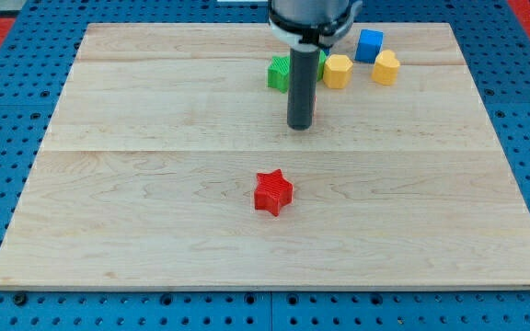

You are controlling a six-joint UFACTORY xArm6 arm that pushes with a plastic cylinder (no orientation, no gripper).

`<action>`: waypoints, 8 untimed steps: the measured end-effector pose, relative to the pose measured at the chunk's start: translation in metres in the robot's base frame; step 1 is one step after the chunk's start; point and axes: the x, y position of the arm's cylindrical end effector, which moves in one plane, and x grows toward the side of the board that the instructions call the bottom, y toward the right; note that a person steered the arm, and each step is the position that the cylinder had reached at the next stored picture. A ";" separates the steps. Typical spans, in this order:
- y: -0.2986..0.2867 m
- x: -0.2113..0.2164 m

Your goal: Push the red blocks into the group of objects

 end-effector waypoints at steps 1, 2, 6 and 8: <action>0.008 -0.025; 0.004 0.051; 0.000 0.147; -0.028 0.193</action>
